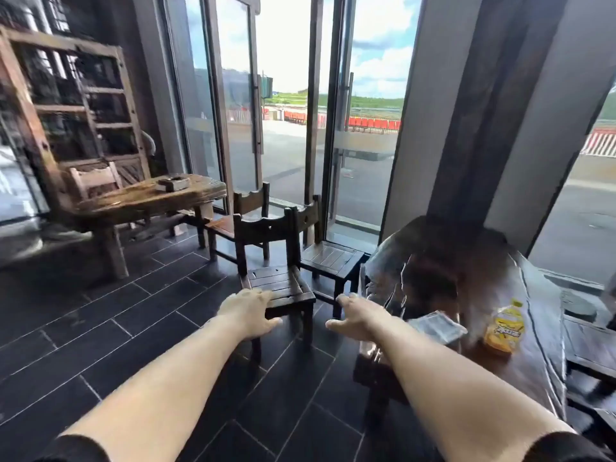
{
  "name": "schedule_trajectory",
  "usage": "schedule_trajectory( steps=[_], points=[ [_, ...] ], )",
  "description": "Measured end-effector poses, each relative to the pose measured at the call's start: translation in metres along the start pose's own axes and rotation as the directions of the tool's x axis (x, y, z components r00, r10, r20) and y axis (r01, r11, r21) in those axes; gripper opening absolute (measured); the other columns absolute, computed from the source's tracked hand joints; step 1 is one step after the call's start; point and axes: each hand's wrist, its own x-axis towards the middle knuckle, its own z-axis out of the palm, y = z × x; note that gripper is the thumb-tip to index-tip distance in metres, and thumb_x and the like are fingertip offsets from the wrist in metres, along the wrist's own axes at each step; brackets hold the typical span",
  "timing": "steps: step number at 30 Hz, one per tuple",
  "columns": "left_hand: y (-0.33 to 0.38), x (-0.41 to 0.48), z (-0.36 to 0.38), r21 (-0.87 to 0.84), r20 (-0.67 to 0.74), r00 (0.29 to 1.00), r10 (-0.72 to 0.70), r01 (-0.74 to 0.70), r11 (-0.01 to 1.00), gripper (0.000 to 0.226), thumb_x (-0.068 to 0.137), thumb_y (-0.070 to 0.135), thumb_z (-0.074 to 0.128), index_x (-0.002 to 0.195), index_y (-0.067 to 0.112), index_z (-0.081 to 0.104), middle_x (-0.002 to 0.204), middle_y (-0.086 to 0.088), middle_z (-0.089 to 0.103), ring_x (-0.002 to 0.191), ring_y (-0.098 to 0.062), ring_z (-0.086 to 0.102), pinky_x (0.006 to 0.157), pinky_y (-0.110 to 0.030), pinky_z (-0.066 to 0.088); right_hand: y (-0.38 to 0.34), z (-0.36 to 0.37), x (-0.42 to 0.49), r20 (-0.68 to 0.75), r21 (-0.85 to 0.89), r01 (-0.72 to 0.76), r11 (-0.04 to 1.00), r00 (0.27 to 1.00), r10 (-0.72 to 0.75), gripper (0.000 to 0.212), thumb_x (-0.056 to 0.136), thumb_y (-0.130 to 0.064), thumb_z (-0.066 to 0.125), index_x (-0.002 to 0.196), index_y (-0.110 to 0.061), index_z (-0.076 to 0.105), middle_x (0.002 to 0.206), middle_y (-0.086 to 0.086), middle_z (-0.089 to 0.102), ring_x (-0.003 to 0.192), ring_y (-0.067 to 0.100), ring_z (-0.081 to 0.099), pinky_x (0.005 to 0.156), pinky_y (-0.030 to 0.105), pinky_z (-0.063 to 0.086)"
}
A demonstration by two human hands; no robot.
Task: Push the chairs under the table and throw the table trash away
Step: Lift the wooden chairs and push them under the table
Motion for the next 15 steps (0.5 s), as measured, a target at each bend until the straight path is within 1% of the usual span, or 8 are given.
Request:
schedule_trajectory(
  steps=[3, 6, 10, 15],
  points=[
    [-0.044, 0.020, -0.002, -0.027, 0.004, 0.999, -0.040, 0.040, 0.999, 0.065, 0.088, 0.061, 0.052, 0.142, 0.026, 0.043, 0.143, 0.002, 0.050, 0.132, -0.023, 0.046, 0.103, -0.040, 0.042, -0.036, -0.002, 0.044, -0.001, -0.008, 0.035, 0.999, 0.999, -0.035, 0.071, 0.090, -0.057, 0.058, 0.146, -0.018, 0.037, 0.141, 0.008, 0.050, 0.127, 0.029, 0.052, 0.100, 0.042, 0.045],
    [-0.098, 0.041, -0.005, -0.028, 0.033, 0.996, -0.079, 0.080, 0.996, 0.064, 0.087, 0.061, 0.052, 0.139, 0.024, 0.045, 0.142, 0.001, 0.051, 0.130, -0.024, 0.046, 0.101, -0.041, 0.044, -0.080, -0.002, 0.094, 0.016, -0.016, 0.076, 0.997, 0.997, -0.076, 0.068, 0.089, -0.057, 0.059, 0.141, -0.017, 0.042, 0.143, 0.008, 0.049, 0.128, 0.029, 0.052, 0.102, 0.042, 0.046],
    [-0.165, 0.065, -0.010, -0.028, 0.033, 0.991, -0.132, 0.133, 0.991, 0.067, 0.088, 0.060, 0.052, 0.142, 0.022, 0.041, 0.144, 0.000, 0.047, 0.134, -0.024, 0.044, 0.104, -0.042, 0.043, -0.131, 0.004, 0.155, 0.032, -0.023, 0.115, 0.993, 0.993, -0.115, 0.069, 0.088, -0.058, 0.059, 0.143, -0.019, 0.042, 0.145, 0.010, 0.048, 0.129, 0.030, 0.052, 0.103, 0.044, 0.047],
    [-0.233, 0.094, -0.011, -0.052, 0.045, 0.980, -0.196, 0.199, 0.979, 0.070, 0.088, 0.061, 0.052, 0.146, 0.024, 0.038, 0.148, 0.002, 0.044, 0.135, -0.023, 0.042, 0.104, -0.042, 0.043, -0.177, 0.005, 0.223, 0.056, -0.044, 0.158, 0.986, 0.986, -0.155, 0.064, 0.087, -0.059, 0.058, 0.135, -0.017, 0.047, 0.140, 0.011, 0.050, 0.126, 0.031, 0.053, 0.098, 0.040, 0.045]
  ],
)
